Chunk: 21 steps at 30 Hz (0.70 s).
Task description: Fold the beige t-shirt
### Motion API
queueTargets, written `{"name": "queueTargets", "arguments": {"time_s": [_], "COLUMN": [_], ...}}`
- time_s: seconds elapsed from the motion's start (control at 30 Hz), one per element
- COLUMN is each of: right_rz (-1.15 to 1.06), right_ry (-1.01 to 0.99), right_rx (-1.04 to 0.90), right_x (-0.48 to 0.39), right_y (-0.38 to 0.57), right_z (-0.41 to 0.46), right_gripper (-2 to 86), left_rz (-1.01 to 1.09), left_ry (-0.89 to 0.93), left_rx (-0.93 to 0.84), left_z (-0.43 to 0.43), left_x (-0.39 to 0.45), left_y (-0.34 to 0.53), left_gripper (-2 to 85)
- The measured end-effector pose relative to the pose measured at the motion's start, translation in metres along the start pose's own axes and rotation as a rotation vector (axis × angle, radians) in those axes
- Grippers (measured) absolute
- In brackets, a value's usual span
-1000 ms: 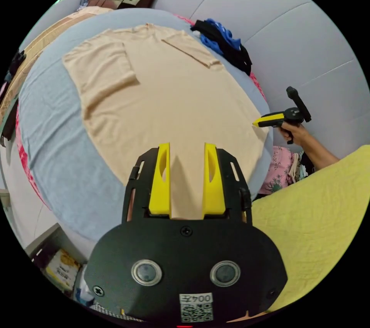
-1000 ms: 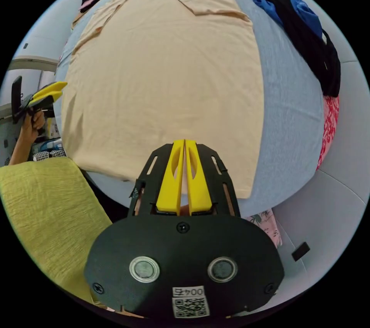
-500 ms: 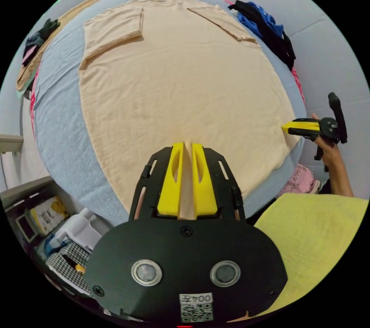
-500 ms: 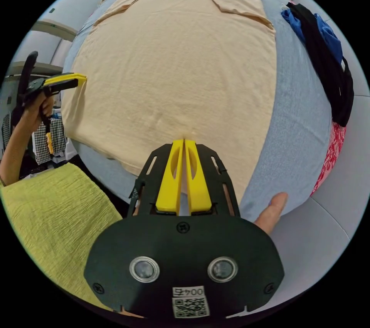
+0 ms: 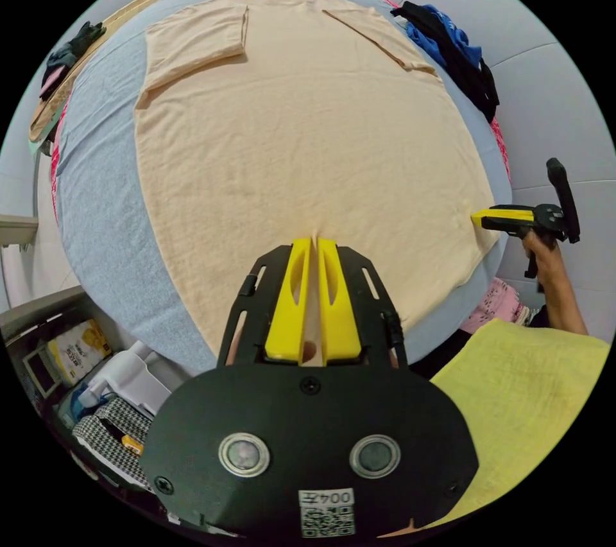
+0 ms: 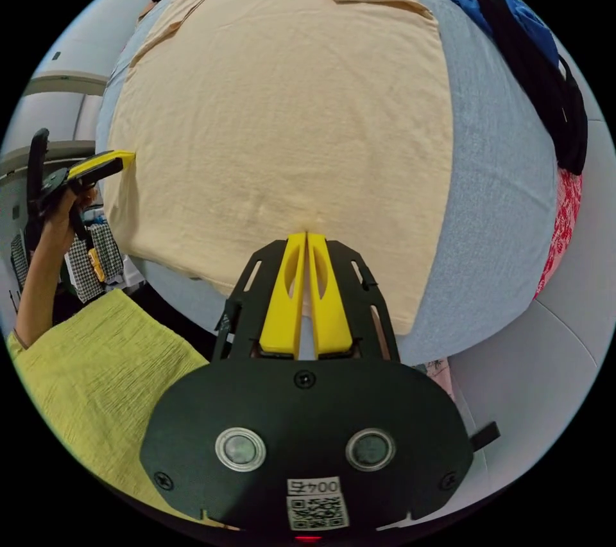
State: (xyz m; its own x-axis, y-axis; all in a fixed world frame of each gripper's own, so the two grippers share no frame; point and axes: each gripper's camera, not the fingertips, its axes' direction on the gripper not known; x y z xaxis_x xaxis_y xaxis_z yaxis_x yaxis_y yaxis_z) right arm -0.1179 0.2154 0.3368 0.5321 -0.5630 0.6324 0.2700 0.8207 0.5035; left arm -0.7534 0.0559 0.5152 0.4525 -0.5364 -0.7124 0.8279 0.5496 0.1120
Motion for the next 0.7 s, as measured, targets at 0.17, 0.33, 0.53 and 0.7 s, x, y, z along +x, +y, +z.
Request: {"name": "queueTargets", "arguments": {"time_s": [0.17,0.33,0.53,0.7], "right_rz": [-0.14,-0.061,-0.04,0.077], "right_ry": [0.102,0.125,0.174,0.042], "right_rx": [0.052,0.03,-0.056,-0.056], "right_x": [-0.021,-0.028,-0.04,-0.017], "right_y": [0.014,0.011,-0.002,0.0], "right_z": [-0.001,-0.004,-0.005,-0.011], "right_gripper": [-0.8,-0.8,-0.8,-0.7], "left_rz": [-0.011,0.024,0.039,0.083], "left_ry": [0.054,0.069,0.106,0.055], "left_rx": [-0.006,-0.011,-0.011,0.004], "left_z": [0.001,-0.001,-0.005,-0.014], "left_x": [-0.001,0.003,0.003,0.015], "left_y": [0.005,0.013,0.028,0.049], "left_gripper": [1.3,1.4,1.4,1.3]}}
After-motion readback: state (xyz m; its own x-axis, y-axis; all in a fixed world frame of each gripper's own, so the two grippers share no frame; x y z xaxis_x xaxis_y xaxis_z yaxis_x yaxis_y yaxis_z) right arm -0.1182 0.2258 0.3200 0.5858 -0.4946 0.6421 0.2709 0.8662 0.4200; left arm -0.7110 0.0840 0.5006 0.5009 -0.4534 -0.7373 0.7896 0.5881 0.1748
